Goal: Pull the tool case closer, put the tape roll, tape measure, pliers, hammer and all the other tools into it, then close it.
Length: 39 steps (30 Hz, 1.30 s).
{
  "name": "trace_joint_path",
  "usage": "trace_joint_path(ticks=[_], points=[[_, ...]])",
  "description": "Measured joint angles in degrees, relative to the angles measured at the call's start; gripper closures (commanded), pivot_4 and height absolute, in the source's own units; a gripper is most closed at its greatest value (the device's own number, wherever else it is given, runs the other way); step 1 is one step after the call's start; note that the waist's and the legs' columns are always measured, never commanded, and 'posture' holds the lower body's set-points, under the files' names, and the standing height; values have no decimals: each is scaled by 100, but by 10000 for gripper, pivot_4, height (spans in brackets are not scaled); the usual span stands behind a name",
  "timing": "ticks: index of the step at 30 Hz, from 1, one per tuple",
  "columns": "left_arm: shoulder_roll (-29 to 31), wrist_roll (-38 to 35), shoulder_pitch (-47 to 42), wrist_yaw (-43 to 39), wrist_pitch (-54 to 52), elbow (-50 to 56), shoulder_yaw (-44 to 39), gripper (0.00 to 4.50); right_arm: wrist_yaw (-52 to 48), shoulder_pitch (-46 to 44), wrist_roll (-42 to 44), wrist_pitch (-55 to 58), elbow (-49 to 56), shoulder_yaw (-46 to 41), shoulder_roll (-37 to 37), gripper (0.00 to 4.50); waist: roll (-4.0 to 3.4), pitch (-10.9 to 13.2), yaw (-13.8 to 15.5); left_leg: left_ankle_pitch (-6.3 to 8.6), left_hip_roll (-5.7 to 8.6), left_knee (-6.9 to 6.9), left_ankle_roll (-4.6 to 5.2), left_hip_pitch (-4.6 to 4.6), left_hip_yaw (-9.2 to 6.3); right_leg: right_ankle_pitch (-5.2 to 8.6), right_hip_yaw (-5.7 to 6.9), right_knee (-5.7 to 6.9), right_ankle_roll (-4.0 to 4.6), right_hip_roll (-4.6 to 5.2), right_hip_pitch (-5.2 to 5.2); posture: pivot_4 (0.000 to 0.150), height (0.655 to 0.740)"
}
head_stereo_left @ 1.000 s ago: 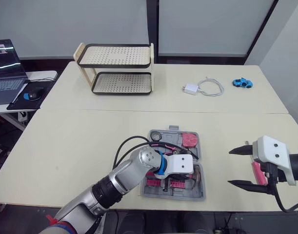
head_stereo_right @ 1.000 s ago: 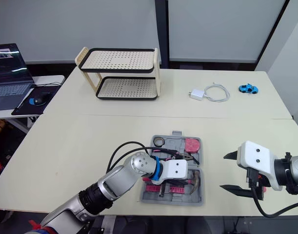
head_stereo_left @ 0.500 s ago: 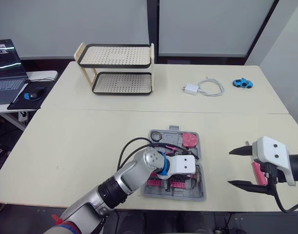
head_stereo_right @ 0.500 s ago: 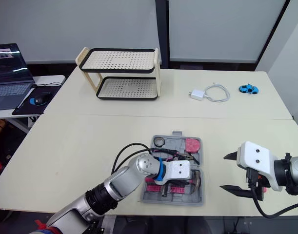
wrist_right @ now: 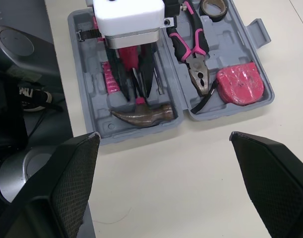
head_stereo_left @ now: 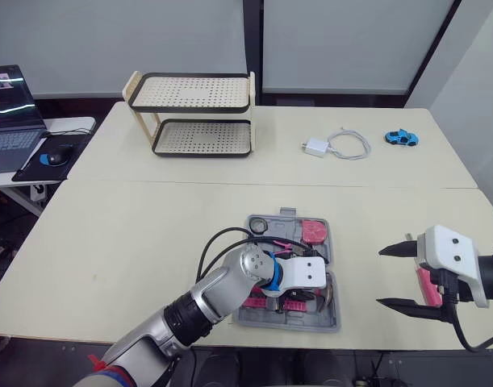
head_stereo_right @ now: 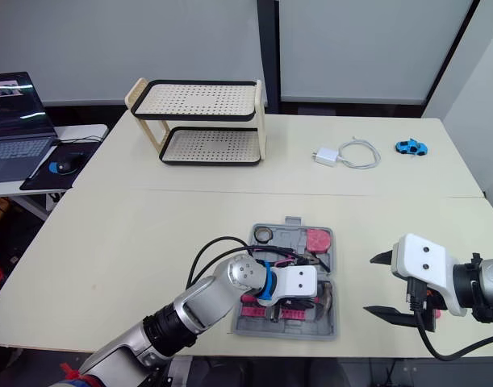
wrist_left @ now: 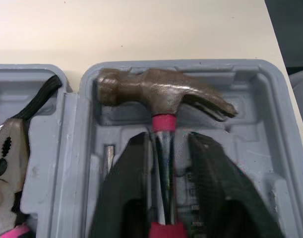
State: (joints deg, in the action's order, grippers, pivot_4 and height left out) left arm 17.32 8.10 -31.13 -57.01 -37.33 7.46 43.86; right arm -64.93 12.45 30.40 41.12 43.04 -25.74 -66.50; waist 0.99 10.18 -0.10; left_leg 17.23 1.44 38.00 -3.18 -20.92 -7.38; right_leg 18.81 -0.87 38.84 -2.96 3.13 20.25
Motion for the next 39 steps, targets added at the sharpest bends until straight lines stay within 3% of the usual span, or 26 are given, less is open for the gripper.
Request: trace_joint_path(ticks=[5,9,15,19,28,39], points=[[-21,-337,-134,-104,-537,472,-233,6505,2,10,1,-2,10,-6,6,0,0,0,-1,0,-1,1,0,0,-1,0,1,1,0,0,0,1500,7400],[38,-674,-388,-243,-751,757,-522,6505,9,9,6,-4,17,-8,18,0,0,0,-5,0,-1,2,-1,1,1,0,1,1,0,0,-1,1500,7400],[595,-1191,-417,-772,596,232,-1122,6505,115,-31,52,9,79,-8,98,0,-2,-1,-3,-1,-5,2,-2,3,-2,0,2,2,0,0,-1,1500,7400],[798,-1402,-333,-1189,1414,-285,-1333,15290,202,-56,129,74,176,-7,178,0,-2,-1,-1,-1,-4,2,-2,1,-1,0,0,-2,0,5,-1,1500,7400],[1039,-1336,8,-1673,2279,-723,-1227,43687,371,-55,256,201,299,-6,197,0,-2,-1,-4,0,-4,2,0,1,-4,0,2,0,0,3,-1,1500,7400],[1004,-734,125,-1472,2929,-1291,-1051,44445,400,-71,347,217,303,-5,196,0,-2,-1,-5,0,-2,2,0,2,-4,0,2,2,0,2,0,1500,7400]])
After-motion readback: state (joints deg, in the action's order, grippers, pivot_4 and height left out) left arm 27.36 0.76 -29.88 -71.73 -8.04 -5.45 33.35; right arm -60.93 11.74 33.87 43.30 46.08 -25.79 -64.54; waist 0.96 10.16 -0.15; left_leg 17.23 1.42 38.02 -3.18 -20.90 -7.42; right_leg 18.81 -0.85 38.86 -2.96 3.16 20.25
